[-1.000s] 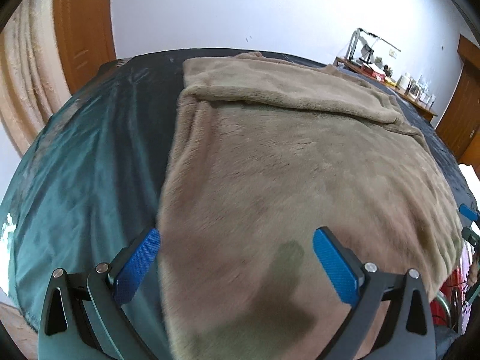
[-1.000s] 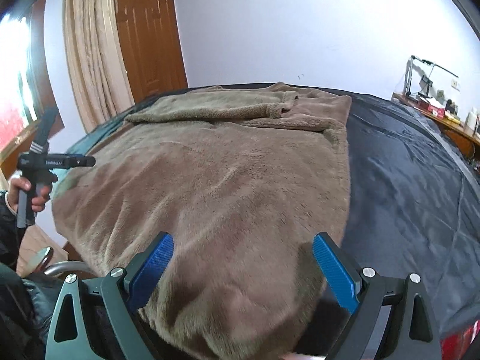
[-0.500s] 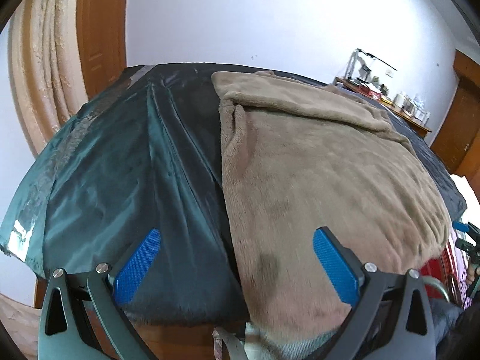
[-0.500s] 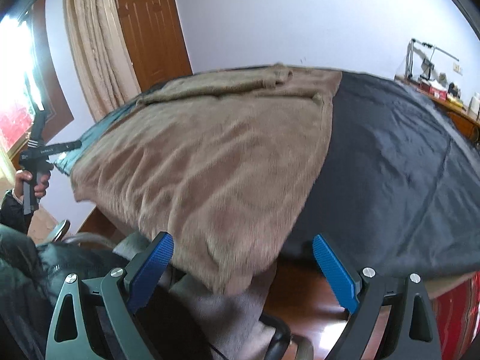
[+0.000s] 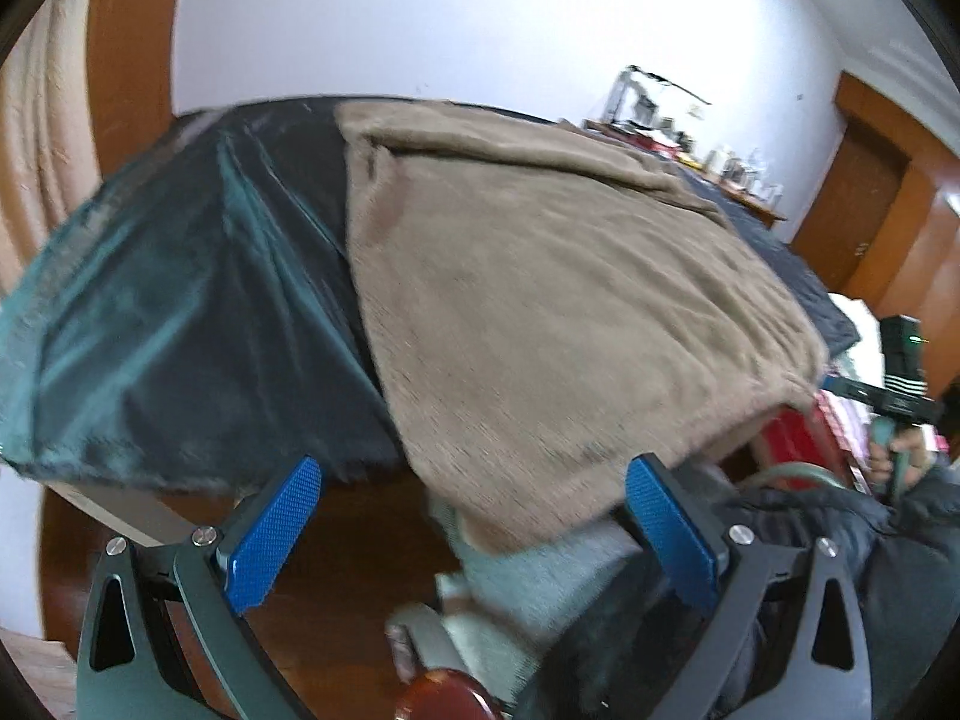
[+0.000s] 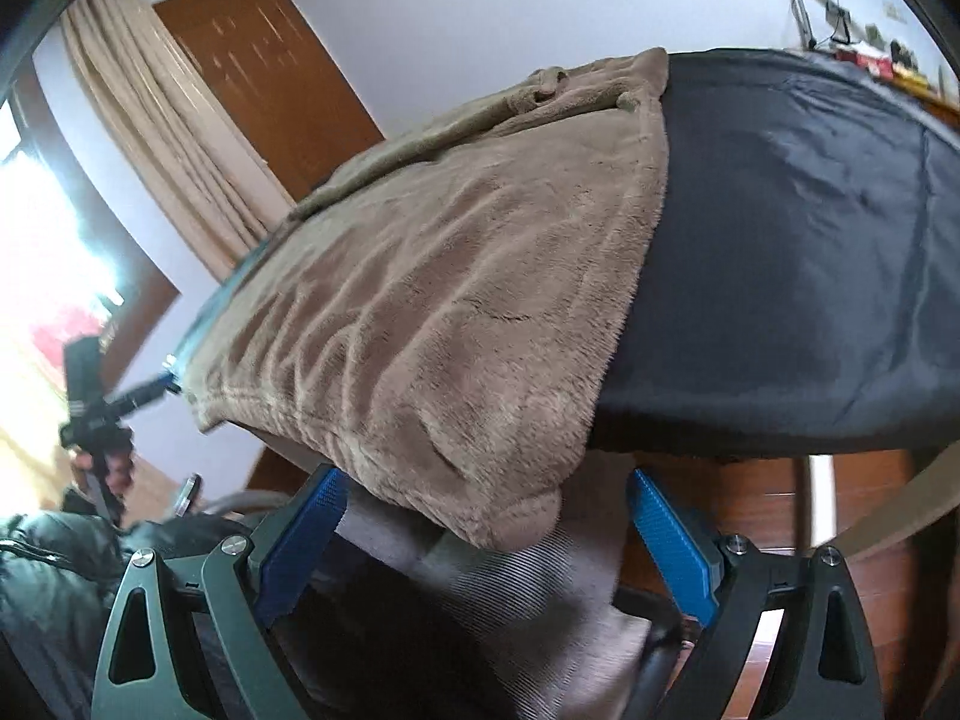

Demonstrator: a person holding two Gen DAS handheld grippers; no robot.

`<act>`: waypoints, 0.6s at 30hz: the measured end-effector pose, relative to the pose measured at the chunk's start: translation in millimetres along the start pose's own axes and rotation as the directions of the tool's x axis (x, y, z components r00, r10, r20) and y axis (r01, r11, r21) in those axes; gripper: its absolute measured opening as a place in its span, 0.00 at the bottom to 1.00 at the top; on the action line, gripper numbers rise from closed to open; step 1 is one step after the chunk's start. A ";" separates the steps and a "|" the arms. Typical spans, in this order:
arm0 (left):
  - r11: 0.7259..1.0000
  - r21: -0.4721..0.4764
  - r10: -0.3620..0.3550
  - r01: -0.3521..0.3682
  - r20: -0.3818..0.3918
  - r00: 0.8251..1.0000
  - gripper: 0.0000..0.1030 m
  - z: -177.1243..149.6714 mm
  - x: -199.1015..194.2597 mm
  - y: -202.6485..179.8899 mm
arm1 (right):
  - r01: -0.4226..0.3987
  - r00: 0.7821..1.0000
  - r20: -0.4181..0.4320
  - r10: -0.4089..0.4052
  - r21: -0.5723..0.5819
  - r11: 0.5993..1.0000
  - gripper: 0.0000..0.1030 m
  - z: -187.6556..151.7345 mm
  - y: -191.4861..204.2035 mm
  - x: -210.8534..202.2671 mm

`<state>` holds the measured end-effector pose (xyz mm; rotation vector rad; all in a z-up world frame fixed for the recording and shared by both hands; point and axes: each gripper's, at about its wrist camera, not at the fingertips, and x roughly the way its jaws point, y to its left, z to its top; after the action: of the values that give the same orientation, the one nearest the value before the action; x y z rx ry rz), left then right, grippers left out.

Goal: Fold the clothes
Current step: 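Lower both grippers to the fleece edge hanging at the bed side, then close both grippers on the brown fleece edge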

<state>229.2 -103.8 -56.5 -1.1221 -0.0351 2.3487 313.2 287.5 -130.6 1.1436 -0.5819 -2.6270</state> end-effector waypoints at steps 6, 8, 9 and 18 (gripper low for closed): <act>0.987 -0.104 -0.129 0.122 -0.061 0.990 0.99 -6.9 18.9 13.6 | -0.043 0.999 -0.001 0.043 -0.016 0.999 0.93 7.4 5.6 12.5; 0.975 -0.143 -0.180 0.168 -0.069 0.981 0.99 -10.2 25.4 18.7 | -0.055 0.998 -0.007 0.055 -0.017 0.998 0.93 9.7 6.0 17.1; 0.967 -0.160 -0.211 0.199 -0.065 0.975 0.99 -11.5 28.1 20.1 | -0.063 0.998 -0.010 0.063 -0.022 0.998 0.93 10.4 6.8 18.3; 0.921 -0.252 -0.322 0.297 -0.060 0.945 0.99 -3.9 58.6 31.4 | -0.048 0.999 -0.025 0.047 -0.057 0.997 0.60 12.7 12.1 24.0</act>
<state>187.7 -103.8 -108.7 -1.2454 -0.4402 2.0393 288.1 271.7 -133.1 1.1283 -0.5189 -2.5691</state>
